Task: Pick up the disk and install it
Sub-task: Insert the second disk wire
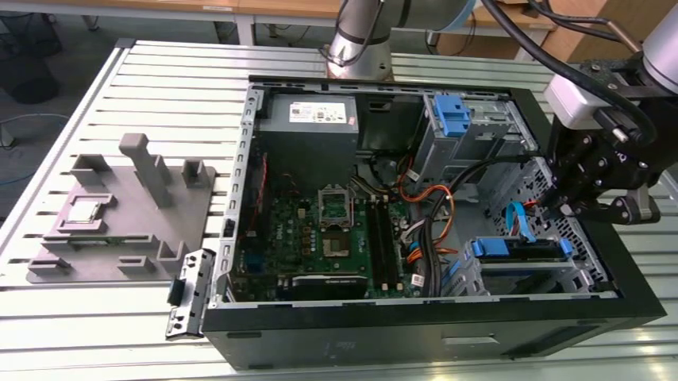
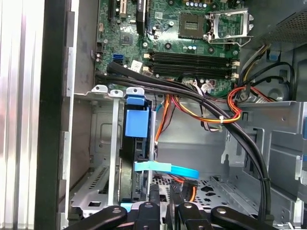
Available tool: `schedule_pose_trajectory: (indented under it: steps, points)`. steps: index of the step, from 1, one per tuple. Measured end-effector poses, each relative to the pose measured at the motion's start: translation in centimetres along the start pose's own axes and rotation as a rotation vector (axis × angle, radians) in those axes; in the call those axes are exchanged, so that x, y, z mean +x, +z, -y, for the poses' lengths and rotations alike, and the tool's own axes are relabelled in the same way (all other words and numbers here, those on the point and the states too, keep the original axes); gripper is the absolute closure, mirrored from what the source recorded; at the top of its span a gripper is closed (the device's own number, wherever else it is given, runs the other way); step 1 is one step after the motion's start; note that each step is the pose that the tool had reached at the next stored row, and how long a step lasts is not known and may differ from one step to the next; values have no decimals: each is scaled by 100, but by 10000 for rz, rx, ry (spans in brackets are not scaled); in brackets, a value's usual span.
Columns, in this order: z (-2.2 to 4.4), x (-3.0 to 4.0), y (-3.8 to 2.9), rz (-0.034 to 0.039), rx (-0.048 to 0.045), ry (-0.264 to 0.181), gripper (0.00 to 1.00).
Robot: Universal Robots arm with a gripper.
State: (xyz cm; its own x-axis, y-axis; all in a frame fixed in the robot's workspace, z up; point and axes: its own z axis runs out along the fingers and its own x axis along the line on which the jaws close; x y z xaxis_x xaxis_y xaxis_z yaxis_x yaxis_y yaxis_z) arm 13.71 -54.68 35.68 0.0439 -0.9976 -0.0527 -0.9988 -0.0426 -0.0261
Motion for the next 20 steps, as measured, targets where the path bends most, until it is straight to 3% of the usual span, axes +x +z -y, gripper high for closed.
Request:
schedule_pose_trajectory:
  steps: [5, 12, 20]
  points:
    - [10, -23, 9, 30, 1, 1, 77]
    - [13, -29, 12, 302, 14, 29, 77]
    - [14, -31, 18, 322, 47, 480, 77]
